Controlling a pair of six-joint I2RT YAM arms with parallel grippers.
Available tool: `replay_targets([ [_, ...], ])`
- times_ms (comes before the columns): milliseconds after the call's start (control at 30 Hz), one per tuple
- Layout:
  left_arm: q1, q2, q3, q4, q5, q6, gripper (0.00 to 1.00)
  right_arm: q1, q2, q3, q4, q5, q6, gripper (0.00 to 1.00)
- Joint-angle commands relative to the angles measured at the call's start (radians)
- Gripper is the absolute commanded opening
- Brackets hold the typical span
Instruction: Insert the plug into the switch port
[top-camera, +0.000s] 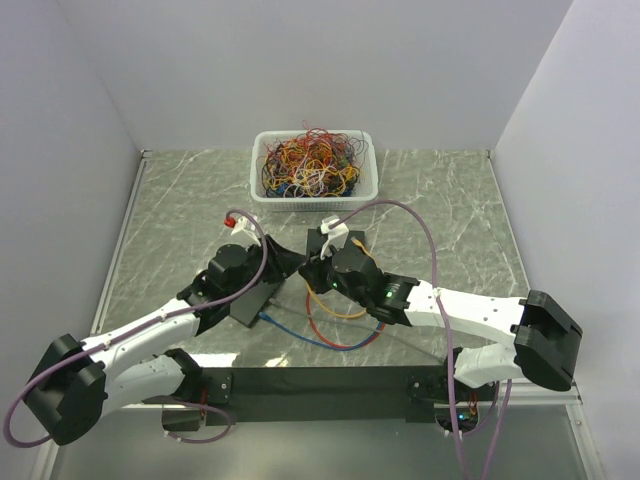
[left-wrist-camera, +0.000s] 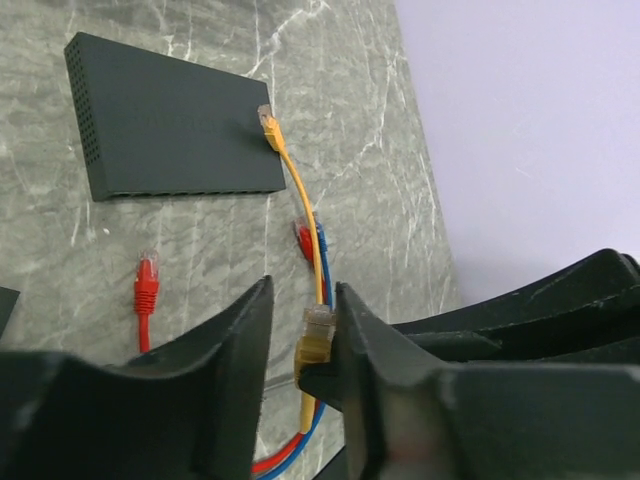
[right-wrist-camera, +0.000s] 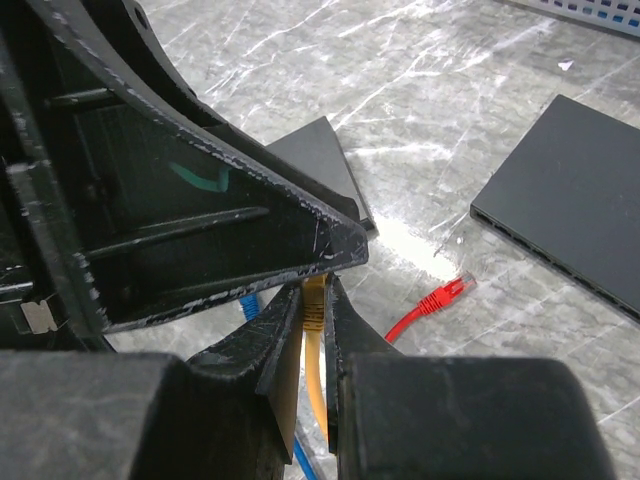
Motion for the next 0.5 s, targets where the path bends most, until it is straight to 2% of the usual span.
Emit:
replay_targets([
  [0,-0.008,0.007,0.037,0.036,-0.018,0.006,0.36,0.011,-0.035,0.032,0.055,-0.004,0.001,0.0],
  [33,-0.008,0.01,0.037,0.037,-0.018,0.006,0.29,0.008,-0.042,0.022,0.059,-0.005,0.004,0.0],
  [100,-0.01,0.016,0.037,0.042,-0.013,0.007,0.24,0.01,-0.061,0.01,0.084,-0.008,0.01,0.0],
  [233,-0.01,0.027,0.031,0.06,-0.001,0.014,0.06,0.01,-0.078,-0.001,0.105,-0.03,0.015,0.01],
  [267,-0.008,0.027,0.03,0.06,-0.001,0.015,0.02,0.01,-0.077,0.001,0.104,-0.04,0.015,0.08],
  [333,-0.01,0.015,0.033,0.039,-0.013,0.02,0.0,0.008,-0.081,0.013,0.099,-0.042,0.012,0.2],
  [367,-0.01,0.008,0.033,0.033,-0.016,0.027,0.01,0.008,-0.083,0.018,0.089,-0.039,0.012,0.33],
  [467,-0.01,-0.038,0.043,-0.012,-0.024,0.061,0.01,0.002,-0.114,0.022,0.063,0.018,0.002,0.48],
])
